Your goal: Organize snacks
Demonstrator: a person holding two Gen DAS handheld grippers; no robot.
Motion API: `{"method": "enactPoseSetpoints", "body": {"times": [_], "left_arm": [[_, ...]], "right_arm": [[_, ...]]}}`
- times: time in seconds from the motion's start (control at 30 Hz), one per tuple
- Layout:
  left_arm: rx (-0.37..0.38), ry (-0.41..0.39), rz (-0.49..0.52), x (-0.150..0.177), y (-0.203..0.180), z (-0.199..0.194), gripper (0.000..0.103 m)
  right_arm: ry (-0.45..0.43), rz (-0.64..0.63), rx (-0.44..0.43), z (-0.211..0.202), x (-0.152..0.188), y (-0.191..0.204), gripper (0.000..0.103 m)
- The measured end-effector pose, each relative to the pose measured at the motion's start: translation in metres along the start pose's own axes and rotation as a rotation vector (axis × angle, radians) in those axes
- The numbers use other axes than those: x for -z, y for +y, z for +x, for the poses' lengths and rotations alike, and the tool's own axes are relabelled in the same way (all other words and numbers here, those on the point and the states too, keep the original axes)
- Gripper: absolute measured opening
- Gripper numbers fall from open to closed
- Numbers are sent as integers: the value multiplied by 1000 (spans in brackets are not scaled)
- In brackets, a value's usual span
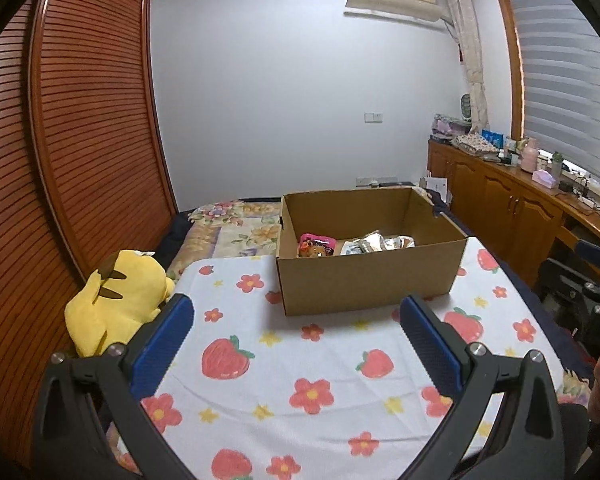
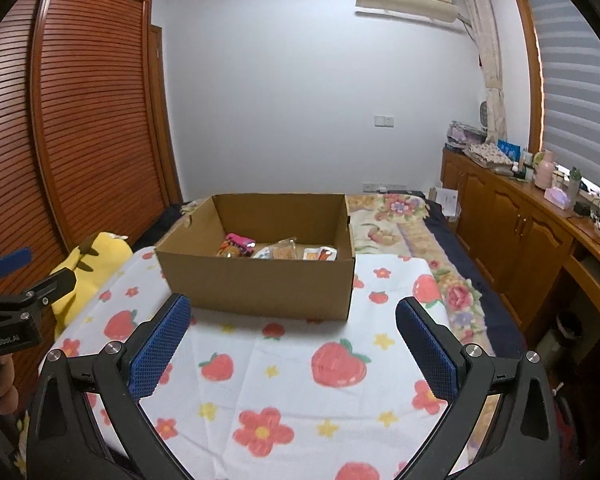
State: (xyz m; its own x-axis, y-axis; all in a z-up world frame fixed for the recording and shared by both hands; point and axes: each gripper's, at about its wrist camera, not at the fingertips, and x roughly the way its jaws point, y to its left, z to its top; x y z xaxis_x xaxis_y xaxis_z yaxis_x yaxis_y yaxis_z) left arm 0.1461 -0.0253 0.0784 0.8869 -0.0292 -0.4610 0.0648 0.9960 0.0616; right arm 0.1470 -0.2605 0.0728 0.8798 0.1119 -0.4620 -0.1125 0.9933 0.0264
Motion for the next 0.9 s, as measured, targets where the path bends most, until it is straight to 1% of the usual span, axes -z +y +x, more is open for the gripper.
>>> {"method": "enactPoseSetpoints", "body": {"times": [0.23,0.37,0.5,0.7,0.83,0.9], "left_arm": [[6,-48,7,8,5,-48,103],[-6,-62,11,17,9,-66,103],[-19,-60,22,27,11,-77,103],[-43,-90,4,45,18,-97,103],[-71,-119,12,61,22,-100,103],[-92,-121,13,71,24,-97,103]], "right_arm": [[-14,-29,-8,-37,6,9,103],[-52,-54,5,-56,11,11,103],[-74,-85,17,-70,21,15,103],[-81,-74,9,-88,40,13,103],[-92,-67,1,-98,54,14,103],[-112,-71,18,-103,63,15,103]]}}
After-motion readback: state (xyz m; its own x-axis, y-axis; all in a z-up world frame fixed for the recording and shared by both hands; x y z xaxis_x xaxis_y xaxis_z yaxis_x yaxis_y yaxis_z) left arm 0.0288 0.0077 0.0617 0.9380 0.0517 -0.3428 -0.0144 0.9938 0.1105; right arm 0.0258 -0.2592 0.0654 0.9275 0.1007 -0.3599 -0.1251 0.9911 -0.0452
